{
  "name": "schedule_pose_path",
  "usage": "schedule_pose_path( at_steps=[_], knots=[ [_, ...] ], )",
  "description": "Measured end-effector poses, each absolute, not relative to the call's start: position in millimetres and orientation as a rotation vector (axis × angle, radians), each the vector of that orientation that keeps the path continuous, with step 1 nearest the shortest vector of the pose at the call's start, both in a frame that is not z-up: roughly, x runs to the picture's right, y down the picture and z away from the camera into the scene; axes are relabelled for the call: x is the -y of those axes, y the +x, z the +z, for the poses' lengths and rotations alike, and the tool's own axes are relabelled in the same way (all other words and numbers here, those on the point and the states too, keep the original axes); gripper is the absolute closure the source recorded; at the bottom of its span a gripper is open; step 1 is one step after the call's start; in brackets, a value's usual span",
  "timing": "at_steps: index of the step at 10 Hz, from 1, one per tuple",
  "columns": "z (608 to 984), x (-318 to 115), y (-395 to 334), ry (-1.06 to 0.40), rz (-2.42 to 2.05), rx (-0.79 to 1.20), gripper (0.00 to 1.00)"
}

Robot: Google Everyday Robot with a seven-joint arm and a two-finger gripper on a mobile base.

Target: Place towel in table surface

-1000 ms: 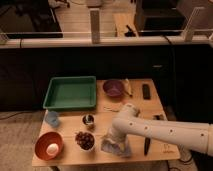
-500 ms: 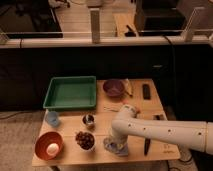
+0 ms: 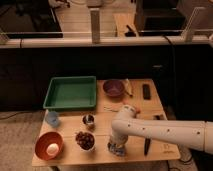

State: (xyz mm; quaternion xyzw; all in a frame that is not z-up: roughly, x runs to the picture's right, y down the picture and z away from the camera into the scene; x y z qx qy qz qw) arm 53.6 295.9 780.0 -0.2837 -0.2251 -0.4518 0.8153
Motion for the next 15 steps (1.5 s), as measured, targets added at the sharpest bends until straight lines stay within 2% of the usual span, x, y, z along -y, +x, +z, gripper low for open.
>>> schedule_pose_path(
  at_steps=[4,10,15],
  knots=[
    [775,-287,60,-0.589,-0.939,0.489,0.82],
    [726,-203,71,-0.444,-0.836,0.603,0.82],
    [687,-157,74,-0.317,-0.794,0.704,0.82]
  ],
)
